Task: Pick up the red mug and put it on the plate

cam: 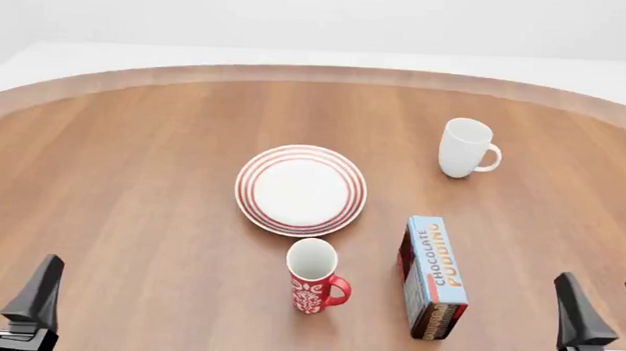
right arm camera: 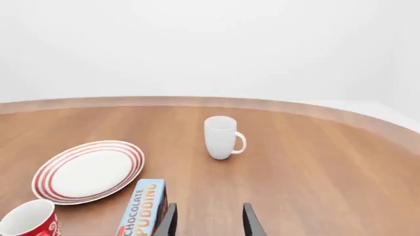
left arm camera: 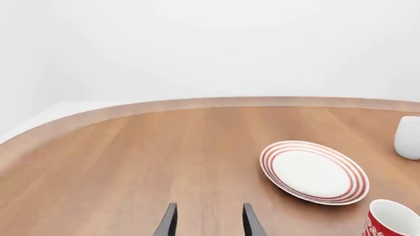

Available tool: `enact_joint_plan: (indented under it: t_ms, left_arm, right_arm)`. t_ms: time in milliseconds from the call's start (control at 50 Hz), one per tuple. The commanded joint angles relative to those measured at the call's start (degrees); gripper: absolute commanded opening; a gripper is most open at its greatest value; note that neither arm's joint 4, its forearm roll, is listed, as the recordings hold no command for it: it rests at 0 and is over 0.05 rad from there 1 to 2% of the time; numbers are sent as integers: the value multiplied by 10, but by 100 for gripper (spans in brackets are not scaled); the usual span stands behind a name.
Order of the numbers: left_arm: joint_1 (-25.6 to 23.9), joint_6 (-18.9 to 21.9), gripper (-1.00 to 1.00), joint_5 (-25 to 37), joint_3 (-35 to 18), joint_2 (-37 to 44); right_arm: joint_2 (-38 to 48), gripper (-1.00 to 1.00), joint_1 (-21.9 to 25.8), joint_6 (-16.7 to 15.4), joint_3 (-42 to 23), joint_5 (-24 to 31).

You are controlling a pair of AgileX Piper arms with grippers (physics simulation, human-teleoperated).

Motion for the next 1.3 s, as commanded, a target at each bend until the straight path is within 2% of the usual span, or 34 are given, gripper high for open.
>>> enact_joint_plan:
  t_ms: [20, 300, 460, 640, 660, 680, 700, 740, 780, 800, 840, 860, 920, 1020, 1080, 1140, 1240, 1300]
  left_arm:
    - [0, 0, 100, 0, 0, 0]
    - [0, 0, 100, 0, 0, 0]
    - [0, 0, 100, 0, 0, 0]
    - [0, 0, 100, 0, 0, 0]
    - [0, 0, 100, 0, 0, 0]
    - [0, 0, 100, 0, 0, 0]
    - [0, 0, 100, 0, 0, 0]
    - [0, 0, 100, 0, 0, 0]
    - [0, 0, 100, 0, 0, 0]
    - [0, 0, 100, 0, 0, 0]
    - [0, 0, 100, 0, 0, 0]
    - [0, 0, 100, 0, 0, 0]
    - [0, 0, 100, 0, 0, 0]
    - [0, 0, 100, 0, 0, 0]
    - [0, 0, 100, 0, 0, 0]
    - [0, 0, 100, 0, 0, 0]
    - [0, 0, 100, 0, 0, 0]
    - [0, 0, 100, 0, 0, 0]
  right_arm:
    - [11, 100, 8, 2, 0, -4]
    - [18, 100, 14, -4, -5, -6]
    - [15, 100, 39, -12, -83, 45]
    - [82, 100, 116, -35, -145, 53]
    - [94, 100, 125, -35, -154, 53]
    - [99, 100, 126, -22, -164, 57]
    - [112, 100, 136, -25, -177, 62]
    - [141, 100, 164, -51, -204, 72]
    - [149, 100, 170, -54, -210, 76]
    - [168, 100, 177, -69, -221, 83]
    - [178, 100, 175, -68, -225, 85]
    - [196, 100, 205, -66, -238, 100]
    - [210, 100, 209, -74, -255, 115]
    - [251, 100, 242, -93, -311, 165]
    - [264, 100, 247, -93, -328, 181]
    - [290, 100, 261, -114, -345, 202]
    - [318, 100, 275, -105, -379, 224]
    - [338, 100, 284, -110, -390, 234]
